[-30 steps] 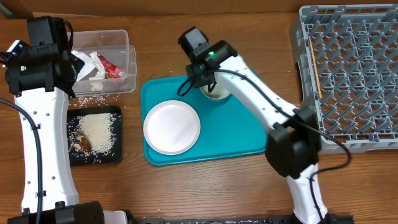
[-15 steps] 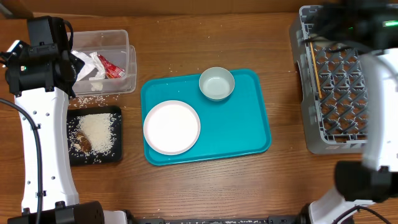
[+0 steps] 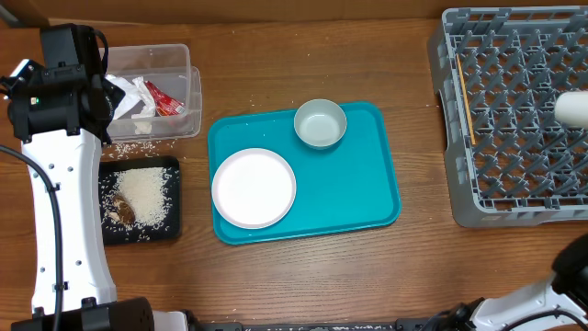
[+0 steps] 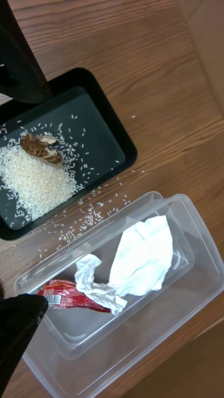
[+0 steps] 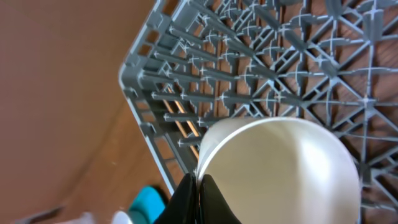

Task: Sort waste into correct bins and load items into the dishwasher
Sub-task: 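Carry the cup right and lower it into the dish rack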

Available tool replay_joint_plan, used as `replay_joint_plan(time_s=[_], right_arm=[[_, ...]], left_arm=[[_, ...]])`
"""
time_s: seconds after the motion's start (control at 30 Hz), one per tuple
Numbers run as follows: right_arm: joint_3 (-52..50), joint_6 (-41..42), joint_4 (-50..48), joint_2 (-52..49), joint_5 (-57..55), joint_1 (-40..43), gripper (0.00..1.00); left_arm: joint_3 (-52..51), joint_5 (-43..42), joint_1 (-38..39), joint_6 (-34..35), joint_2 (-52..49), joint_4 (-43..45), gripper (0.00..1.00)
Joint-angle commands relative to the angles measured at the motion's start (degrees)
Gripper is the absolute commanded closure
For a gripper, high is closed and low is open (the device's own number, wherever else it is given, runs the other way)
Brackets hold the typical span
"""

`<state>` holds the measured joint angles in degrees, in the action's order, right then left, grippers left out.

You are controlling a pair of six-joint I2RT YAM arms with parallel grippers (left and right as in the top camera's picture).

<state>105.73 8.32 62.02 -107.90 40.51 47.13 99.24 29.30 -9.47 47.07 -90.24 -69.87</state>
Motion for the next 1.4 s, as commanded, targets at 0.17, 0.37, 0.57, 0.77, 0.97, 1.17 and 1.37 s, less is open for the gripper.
replay_joint_plan(time_s=[0.17,0.37,0.57,0.77,0.97,1.17,1.37], right_arm=[[-11.04,-0.63,-14.75,0.94,21.09,5.33,0.96],[-12.04,-0.63,-16.94,-3.04,20.41,6.21,0.96],[-12.04,-0.55,-16.94,-9.62,20.41,7.5,0.96],[-12.04,-0.2,-15.76,-12.26,17.31,10.01,0.96],[-12.0,1.09,-12.11,-12.24,5.33,11.91,0.96],[-11.82,1.44,-9.09,-12.24,-1.88,12.94,0.96],[-10.23,4.42,-5.33,-12.0,-3.48,13.66,0.96]], left_arm=[[-0.11,0.42,0.11,1.18,-0.5,0.07,0.0],[-0.11,0.42,0.11,1.18,-0.5,0.04,0.0],[-0.11,0.42,0.11,1.18,-0.5,0.04,0.0],[-0.11,0.42,0.11,1.18,-0.5,0.07,0.0],[-0.11,0.42,0.11,1.18,-0.5,0.04,0.0],[-0.11,0.42,0.11,1.18,-0.5,0.07,0.0],[-0.11,0.42,0.11,1.18,-0.5,0.04,0.0]])
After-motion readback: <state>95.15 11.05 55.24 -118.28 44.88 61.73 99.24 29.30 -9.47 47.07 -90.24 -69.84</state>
